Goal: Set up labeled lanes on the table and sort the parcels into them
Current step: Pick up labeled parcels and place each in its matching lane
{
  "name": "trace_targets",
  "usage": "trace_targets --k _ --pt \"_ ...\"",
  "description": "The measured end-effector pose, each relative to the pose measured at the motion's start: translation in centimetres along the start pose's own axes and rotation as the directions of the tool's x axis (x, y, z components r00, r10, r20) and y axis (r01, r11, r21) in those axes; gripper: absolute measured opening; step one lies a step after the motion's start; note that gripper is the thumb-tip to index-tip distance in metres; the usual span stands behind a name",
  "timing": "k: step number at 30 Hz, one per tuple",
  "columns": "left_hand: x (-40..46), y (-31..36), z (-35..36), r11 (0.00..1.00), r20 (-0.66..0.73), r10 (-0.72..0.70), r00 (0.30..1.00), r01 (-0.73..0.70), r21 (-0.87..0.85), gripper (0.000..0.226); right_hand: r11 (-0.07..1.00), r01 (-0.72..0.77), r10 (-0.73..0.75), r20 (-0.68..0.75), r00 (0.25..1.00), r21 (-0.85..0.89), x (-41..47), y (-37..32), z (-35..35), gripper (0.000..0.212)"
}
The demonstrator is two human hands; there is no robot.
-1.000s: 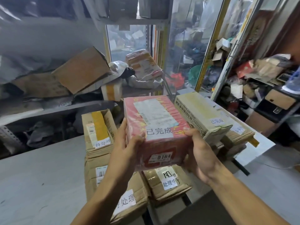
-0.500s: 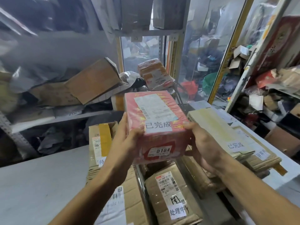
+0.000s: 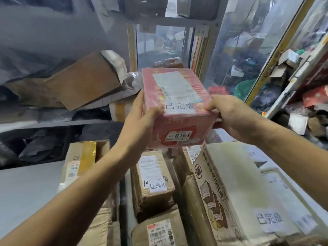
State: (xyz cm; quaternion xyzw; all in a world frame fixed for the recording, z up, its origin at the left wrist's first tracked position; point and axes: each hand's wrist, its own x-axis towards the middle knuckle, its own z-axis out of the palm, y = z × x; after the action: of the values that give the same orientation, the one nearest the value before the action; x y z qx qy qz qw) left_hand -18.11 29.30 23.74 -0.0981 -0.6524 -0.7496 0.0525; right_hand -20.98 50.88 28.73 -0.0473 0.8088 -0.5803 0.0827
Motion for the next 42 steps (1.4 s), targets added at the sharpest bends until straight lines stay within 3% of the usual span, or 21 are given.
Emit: trace_targets --k 7,15,28,42 --pt "5.0 -6.9 4.5 0.998 -0.050 -0.067 0.997 0.066 -0.020 0.061 0.989 -0.124 0.125 0.006 0.992 -0.086 6.6 5.5 -5.2 0.015" --pt "6.0 -12.7 7.5 0.980 -0.048 -0.199 0.979 0.199 -0.004 0.079 0.957 -0.225 0.247 0.108 0.963 -0.180 9.1 10.6 -9.1 0.011" --pt "3.1 -17.4 9.6 0.942 -0.094 -0.335 0.938 0.336 -0.008 0.076 0.915 -0.361 0.398 0.261 0.879 -0.179 9.0 16.4 -10.3 0.024" --pt "2.3 -18.2 9.4 0.919 -0.103 -0.364 0.926 0.375 0.119 0.083 0.923 -0.347 0.385 0.399 0.833 -0.166 9.0 17.1 -10.8 0.038"
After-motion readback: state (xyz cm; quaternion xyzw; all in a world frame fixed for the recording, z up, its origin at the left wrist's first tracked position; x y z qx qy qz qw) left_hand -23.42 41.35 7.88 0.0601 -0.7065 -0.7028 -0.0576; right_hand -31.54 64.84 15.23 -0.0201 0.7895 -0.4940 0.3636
